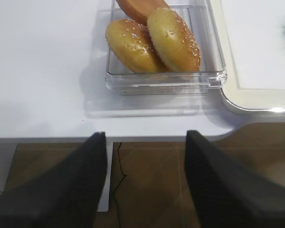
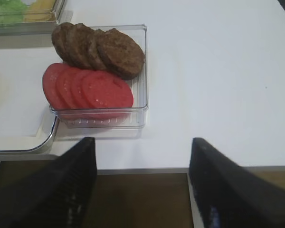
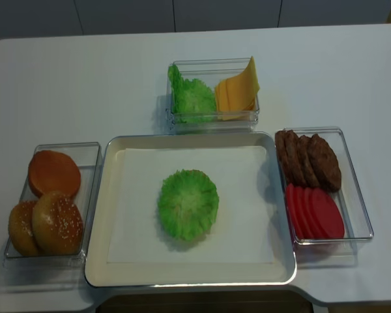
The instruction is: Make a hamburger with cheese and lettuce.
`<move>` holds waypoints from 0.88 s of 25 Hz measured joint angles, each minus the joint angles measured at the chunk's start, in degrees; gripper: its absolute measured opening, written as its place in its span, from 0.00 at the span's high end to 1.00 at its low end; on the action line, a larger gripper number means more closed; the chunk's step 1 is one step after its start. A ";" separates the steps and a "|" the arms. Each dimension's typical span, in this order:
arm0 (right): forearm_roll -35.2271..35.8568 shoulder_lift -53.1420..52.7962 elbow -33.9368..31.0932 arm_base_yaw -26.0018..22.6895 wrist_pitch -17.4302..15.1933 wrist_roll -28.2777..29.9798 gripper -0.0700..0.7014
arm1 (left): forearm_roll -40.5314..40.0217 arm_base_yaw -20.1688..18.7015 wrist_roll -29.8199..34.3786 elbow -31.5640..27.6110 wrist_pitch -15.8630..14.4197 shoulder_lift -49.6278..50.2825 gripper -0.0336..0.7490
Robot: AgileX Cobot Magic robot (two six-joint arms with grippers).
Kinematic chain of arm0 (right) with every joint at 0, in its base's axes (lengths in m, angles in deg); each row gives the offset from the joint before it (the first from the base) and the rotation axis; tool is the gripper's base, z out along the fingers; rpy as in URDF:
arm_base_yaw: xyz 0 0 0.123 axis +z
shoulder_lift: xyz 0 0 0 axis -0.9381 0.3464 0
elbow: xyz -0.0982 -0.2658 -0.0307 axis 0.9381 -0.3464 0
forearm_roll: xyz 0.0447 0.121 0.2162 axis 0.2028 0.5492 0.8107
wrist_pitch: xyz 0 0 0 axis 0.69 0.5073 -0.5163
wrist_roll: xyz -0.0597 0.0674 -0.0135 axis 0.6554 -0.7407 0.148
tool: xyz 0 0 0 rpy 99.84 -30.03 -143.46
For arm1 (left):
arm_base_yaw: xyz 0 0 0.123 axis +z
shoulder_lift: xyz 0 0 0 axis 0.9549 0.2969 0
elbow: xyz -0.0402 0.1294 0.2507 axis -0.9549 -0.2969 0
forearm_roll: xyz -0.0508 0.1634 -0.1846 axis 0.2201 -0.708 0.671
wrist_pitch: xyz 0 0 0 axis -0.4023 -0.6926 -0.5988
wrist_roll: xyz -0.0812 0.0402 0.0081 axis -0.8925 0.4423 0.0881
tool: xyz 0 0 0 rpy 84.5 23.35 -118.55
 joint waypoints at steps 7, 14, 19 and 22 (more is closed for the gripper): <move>0.14 -4.04 -2.91 0.00 1.52 1.65 0.29 | 0.00 0.00 0.00 0.00 0.00 0.00 0.46; 1.56 -4.04 -4.43 0.00 1.39 1.73 0.29 | 0.00 0.00 0.00 0.00 0.00 0.00 0.46; 4.93 -4.04 -4.79 0.00 0.80 4.58 0.29 | 0.00 0.00 0.00 0.00 0.00 0.00 0.46; 5.62 -4.04 -4.79 0.00 0.80 5.52 0.29 | 0.00 0.00 0.00 0.00 0.00 0.00 0.46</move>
